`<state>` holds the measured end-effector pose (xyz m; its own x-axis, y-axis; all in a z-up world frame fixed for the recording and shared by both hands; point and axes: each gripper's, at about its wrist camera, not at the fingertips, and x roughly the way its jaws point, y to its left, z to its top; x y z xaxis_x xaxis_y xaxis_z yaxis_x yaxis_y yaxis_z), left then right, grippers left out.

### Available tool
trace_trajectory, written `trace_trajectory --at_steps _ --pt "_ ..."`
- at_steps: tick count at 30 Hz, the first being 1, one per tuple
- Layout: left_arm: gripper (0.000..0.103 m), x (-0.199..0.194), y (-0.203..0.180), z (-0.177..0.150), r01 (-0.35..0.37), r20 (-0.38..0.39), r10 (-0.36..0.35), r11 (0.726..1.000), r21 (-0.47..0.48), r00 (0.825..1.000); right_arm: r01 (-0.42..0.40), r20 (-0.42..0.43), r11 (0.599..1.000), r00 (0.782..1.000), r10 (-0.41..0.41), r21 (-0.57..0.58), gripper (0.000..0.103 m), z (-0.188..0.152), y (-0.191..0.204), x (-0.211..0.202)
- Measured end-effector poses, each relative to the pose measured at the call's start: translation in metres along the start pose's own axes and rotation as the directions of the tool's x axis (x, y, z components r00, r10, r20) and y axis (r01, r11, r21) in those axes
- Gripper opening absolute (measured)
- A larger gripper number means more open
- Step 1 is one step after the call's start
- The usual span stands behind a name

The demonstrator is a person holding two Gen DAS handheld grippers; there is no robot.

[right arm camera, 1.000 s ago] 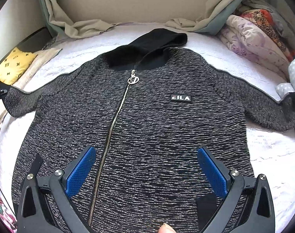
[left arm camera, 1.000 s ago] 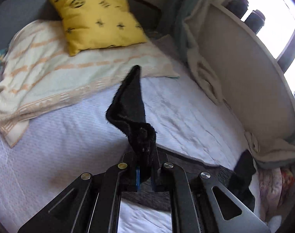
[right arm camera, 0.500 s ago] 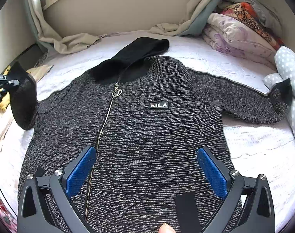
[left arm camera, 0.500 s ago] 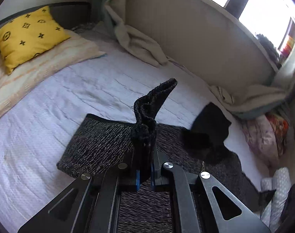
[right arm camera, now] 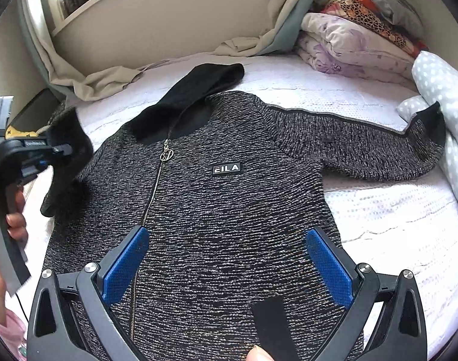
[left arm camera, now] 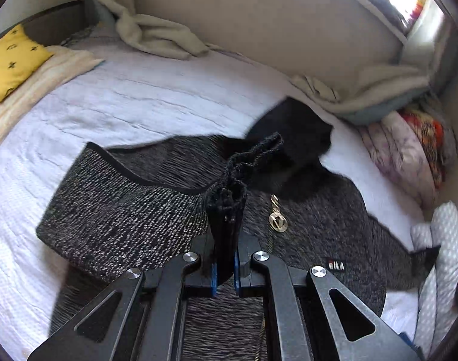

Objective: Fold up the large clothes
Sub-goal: 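Lift the held sleeve and fold it across the hoodie front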

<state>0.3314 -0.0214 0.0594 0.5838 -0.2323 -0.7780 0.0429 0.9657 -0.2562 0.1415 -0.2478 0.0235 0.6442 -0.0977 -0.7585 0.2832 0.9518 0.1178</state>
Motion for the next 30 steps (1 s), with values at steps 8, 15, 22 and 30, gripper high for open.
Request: trace_trajectory --at_steps 8,15,22,30 --pt "0.01 0.026 -0.059 -0.038 0.018 -0.071 -0.009 0.993 0.119 0.997 -0.002 0.009 0.999 1.0 0.002 0.041 0.103 0.002 -0.015 -0.006" --pt "0.01 0.045 -0.098 -0.07 0.03 -0.119 -0.005 0.976 0.214 0.993 0.001 0.022 0.997 1.0 -0.003 0.077 0.103 0.004 -0.028 -0.014" --pt "0.011 0.07 -0.123 -0.101 0.018 -0.165 0.031 0.959 0.284 0.986 0.009 0.028 0.994 1.0 -0.012 0.108 0.103 0.005 -0.041 -0.019" --pt "0.017 0.079 -0.127 -0.113 0.002 -0.164 0.054 0.947 0.322 0.985 0.006 0.01 0.992 1.0 -0.008 0.124 0.103 0.004 -0.047 -0.016"
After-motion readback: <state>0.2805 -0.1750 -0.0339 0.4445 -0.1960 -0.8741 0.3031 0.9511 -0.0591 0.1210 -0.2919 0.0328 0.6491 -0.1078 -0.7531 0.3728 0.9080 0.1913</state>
